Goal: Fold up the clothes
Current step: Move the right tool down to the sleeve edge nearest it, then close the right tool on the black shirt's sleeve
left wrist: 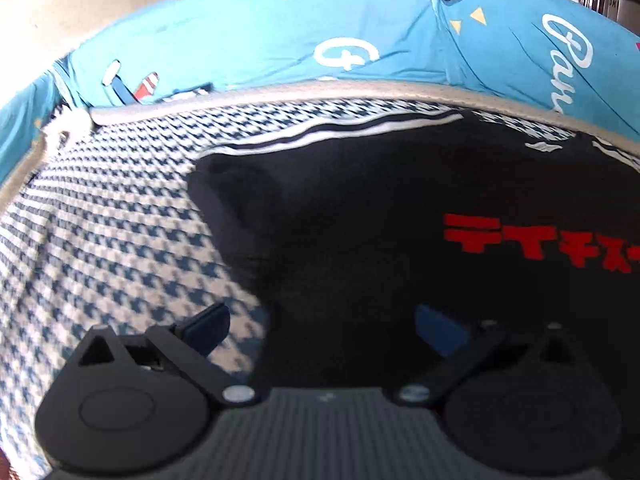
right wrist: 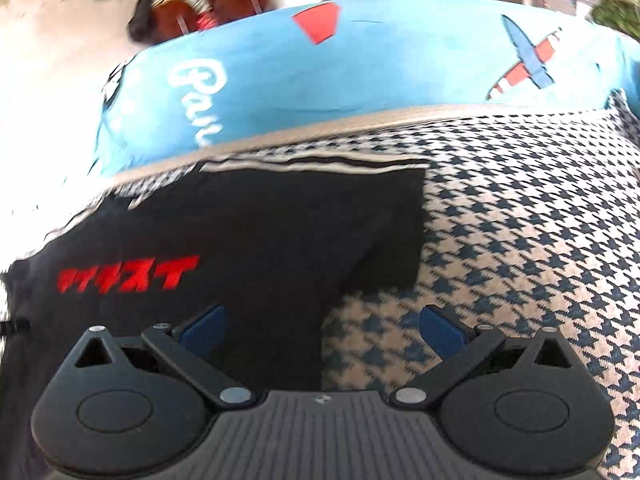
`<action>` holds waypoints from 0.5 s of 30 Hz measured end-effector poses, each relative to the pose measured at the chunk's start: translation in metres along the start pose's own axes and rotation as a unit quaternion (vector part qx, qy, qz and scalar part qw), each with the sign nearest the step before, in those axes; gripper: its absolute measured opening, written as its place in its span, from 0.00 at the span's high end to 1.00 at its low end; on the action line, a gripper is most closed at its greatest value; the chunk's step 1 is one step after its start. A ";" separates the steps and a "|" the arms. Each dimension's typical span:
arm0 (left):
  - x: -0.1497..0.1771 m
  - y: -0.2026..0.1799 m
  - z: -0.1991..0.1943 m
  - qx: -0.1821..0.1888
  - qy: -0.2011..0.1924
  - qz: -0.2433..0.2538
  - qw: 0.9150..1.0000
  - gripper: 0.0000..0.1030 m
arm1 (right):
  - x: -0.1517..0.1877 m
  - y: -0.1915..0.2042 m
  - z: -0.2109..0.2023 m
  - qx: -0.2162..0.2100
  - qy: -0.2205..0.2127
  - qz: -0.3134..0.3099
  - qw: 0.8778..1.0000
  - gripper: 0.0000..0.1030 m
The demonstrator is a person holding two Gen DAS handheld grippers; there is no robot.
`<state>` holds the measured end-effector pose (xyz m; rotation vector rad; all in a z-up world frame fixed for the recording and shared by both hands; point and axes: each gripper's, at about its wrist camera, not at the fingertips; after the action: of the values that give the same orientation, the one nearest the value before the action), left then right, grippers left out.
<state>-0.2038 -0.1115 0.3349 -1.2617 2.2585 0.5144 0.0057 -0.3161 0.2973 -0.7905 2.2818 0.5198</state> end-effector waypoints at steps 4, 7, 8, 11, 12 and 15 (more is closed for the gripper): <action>-0.003 -0.006 0.004 0.019 0.014 -0.015 1.000 0.00 | -0.009 -0.015 0.005 0.011 -0.011 0.029 0.999 0.00; -0.002 -0.013 0.005 0.026 0.015 -0.008 1.000 0.00 | -0.016 -0.029 0.008 0.014 -0.024 0.056 0.998 0.05; -0.001 -0.014 0.003 0.028 0.014 -0.004 1.000 0.00 | -0.018 -0.033 0.009 0.014 -0.026 0.065 0.997 0.08; 0.002 -0.019 -0.001 0.036 0.014 0.004 0.999 0.00 | -0.022 -0.044 0.017 0.017 -0.024 0.088 0.996 0.18; 0.002 -0.020 -0.001 0.040 0.016 0.005 0.999 0.00 | -0.023 -0.047 0.019 0.016 -0.024 0.093 0.995 0.20; 0.003 -0.024 -0.004 0.055 0.020 0.009 0.998 0.00 | -0.026 -0.052 0.023 0.017 -0.028 0.105 0.994 0.22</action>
<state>-0.1860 -0.1278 0.3343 -1.2087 2.2989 0.3695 0.0659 -0.3322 0.2913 -0.5145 2.3275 0.5889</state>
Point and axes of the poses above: each gripper's, at about its wrist camera, not at the fingertips, and z roughly the way its jaws point, y to its left, x to its underside, and after that the axes turned 1 degree about -z, right-handed
